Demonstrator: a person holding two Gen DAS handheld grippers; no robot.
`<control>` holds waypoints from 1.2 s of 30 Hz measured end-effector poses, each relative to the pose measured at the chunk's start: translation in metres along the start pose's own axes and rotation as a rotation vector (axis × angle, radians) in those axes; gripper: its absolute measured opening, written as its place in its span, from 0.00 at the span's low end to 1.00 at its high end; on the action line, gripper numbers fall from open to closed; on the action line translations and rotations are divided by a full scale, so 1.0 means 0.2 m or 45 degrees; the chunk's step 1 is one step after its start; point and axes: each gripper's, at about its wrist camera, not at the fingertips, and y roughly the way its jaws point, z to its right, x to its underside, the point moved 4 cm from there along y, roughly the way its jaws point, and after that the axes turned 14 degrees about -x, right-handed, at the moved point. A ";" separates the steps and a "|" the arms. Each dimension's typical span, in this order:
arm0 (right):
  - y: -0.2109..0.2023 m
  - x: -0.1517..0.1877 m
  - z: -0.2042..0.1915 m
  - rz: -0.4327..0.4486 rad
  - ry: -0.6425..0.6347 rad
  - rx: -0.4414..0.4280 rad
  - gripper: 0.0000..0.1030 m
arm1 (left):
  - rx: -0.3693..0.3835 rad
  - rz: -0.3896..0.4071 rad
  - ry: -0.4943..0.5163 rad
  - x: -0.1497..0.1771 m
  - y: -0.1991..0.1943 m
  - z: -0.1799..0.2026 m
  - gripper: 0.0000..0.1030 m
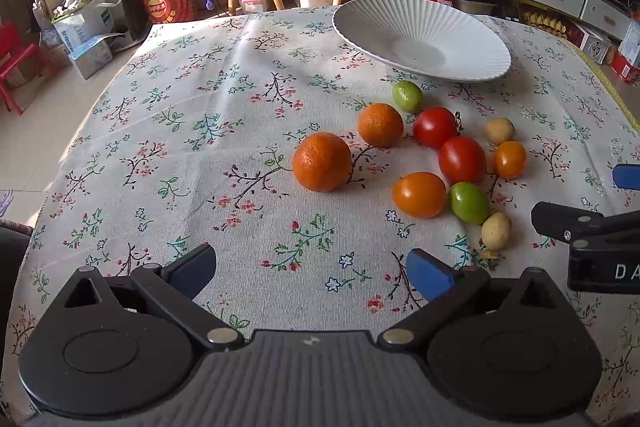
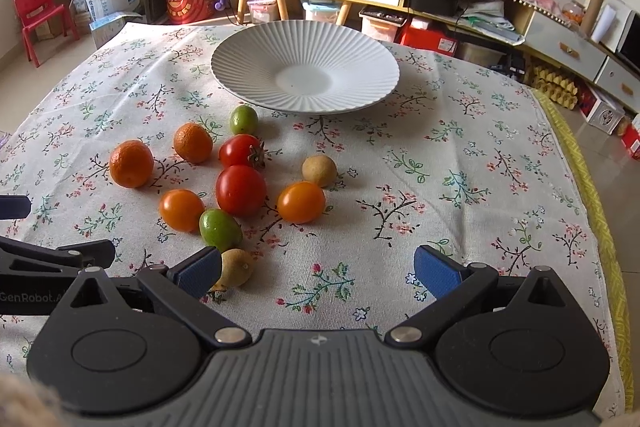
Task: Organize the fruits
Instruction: 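Grasp the large orange with the left tool while the right tool grasps a mandarin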
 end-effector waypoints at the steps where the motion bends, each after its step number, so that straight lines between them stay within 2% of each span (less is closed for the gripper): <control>1: 0.00 0.00 0.01 0.012 -0.008 -0.018 1.00 | 0.016 0.012 0.006 0.00 0.01 0.00 0.93; 7: 0.02 0.01 0.06 0.016 -0.002 -0.099 1.00 | 0.144 0.017 0.036 0.03 0.08 0.01 0.93; 13: 0.05 0.00 0.09 0.023 -0.043 -0.103 0.99 | 0.161 0.091 0.097 0.01 0.09 0.07 0.93; 18: 0.08 -0.03 0.12 0.001 0.014 -0.225 0.96 | 0.167 0.142 0.064 -0.03 0.13 0.03 0.92; 21: 0.10 -0.04 0.13 0.001 0.046 -0.275 0.90 | 0.193 0.180 0.032 -0.05 0.15 0.00 0.87; 28: 0.14 -0.05 0.14 0.020 0.041 -0.296 0.75 | 0.260 0.277 -0.008 -0.09 0.20 0.00 0.72; 30: 0.16 -0.05 0.13 0.021 0.027 -0.303 0.72 | 0.271 0.280 -0.019 -0.09 0.22 0.00 0.69; 32: 0.17 -0.04 0.13 0.016 0.026 -0.311 0.64 | 0.289 0.284 -0.034 -0.10 0.24 0.00 0.66; 36: 0.18 -0.04 0.15 0.027 0.030 -0.304 0.53 | 0.302 0.294 -0.051 -0.10 0.26 0.00 0.54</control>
